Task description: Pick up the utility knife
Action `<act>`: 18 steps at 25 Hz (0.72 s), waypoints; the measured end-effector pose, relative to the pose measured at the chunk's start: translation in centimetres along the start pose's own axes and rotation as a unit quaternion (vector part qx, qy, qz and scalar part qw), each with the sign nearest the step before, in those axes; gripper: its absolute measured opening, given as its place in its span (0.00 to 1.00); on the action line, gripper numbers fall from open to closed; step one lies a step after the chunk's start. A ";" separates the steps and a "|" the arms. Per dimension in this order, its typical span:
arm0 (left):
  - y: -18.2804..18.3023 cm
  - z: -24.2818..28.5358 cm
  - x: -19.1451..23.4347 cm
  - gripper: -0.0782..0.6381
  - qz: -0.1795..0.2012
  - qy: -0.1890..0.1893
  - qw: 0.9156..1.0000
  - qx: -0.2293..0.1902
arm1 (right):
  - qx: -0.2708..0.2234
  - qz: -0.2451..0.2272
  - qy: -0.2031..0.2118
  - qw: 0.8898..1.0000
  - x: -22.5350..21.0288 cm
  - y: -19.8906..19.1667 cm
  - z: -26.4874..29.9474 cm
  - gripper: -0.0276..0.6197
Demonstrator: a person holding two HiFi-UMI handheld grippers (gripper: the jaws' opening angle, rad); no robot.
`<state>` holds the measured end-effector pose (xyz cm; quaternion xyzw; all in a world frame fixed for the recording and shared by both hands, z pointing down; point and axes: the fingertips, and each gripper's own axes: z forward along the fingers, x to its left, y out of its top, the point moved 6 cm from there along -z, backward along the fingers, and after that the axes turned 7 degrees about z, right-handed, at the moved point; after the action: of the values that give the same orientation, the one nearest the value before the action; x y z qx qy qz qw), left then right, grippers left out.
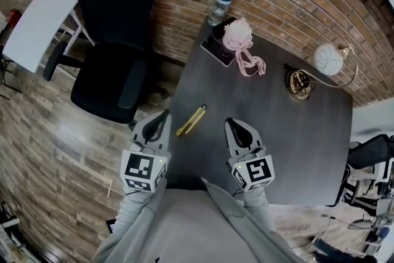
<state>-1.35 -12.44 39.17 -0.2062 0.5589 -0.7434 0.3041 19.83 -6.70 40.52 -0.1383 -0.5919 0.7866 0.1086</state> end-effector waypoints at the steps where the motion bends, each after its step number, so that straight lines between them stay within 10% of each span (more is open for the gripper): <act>1: -0.2 -0.1 0.1 0.13 -0.001 0.001 1.000 0.002 | 0.009 -0.007 0.009 1.000 0.2 -0.2 0.5 0.07; 18: -3.6 -0.9 1.2 0.13 -0.026 0.011 0.999 0.034 | 0.136 -0.099 0.143 0.975 2.2 -5.3 6.8 0.13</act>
<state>-3.61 -11.88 42.35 -0.2014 0.5309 -0.7720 0.2855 15.49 -10.62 47.20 -0.1739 -0.4686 0.8171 0.2873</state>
